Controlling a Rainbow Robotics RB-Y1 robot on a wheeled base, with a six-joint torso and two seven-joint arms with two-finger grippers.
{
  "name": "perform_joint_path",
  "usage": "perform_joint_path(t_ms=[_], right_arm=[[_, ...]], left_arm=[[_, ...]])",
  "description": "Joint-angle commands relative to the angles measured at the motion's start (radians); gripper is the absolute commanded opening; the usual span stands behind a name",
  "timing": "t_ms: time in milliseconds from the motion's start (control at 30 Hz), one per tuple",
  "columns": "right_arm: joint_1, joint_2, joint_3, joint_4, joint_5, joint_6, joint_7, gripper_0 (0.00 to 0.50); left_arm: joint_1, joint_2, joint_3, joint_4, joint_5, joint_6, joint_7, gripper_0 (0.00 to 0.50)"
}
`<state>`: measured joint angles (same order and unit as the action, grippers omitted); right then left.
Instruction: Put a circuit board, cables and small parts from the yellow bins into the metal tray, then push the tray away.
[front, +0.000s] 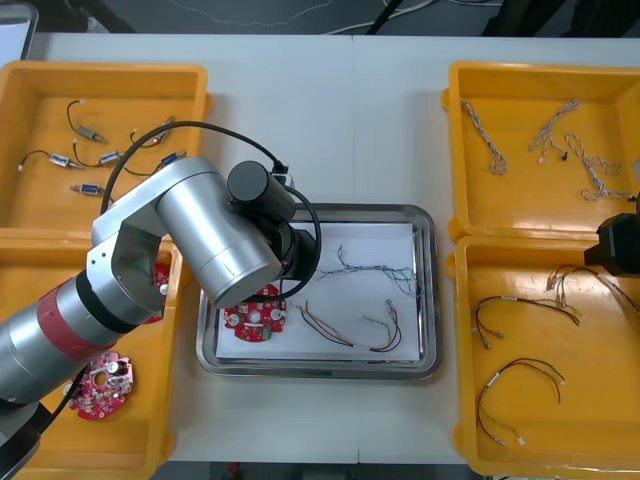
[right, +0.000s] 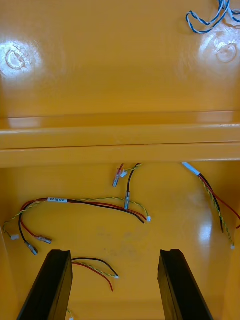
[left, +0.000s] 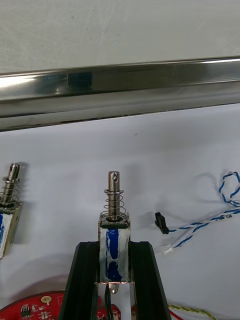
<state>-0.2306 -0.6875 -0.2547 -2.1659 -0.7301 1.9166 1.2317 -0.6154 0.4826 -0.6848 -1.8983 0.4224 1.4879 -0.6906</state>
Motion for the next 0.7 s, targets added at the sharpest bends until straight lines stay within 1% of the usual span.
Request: perform_joint_path(t_ms=[33,300,700], right_arm=[[0.013,0.009,-0.031,-0.045,-0.011,0.003,-0.063,0.500],[0.013,0.009,-0.031,-0.051,-0.014,0.003,-0.064,0.500],[0.013,0.009,-0.031,-0.052,-0.015,0.003,-0.063,0.500]], left_arm=[[-0.040,-0.029,-0.016,-0.008,-0.011,-0.009,-0.112,0.000],[-0.038,-0.035,-0.035,0.013,-0.063,-0.002,-0.118,0.000],[-0.032,-0.035,-0.036,0.022,-0.074,-0.003,-0.118,0.000]])
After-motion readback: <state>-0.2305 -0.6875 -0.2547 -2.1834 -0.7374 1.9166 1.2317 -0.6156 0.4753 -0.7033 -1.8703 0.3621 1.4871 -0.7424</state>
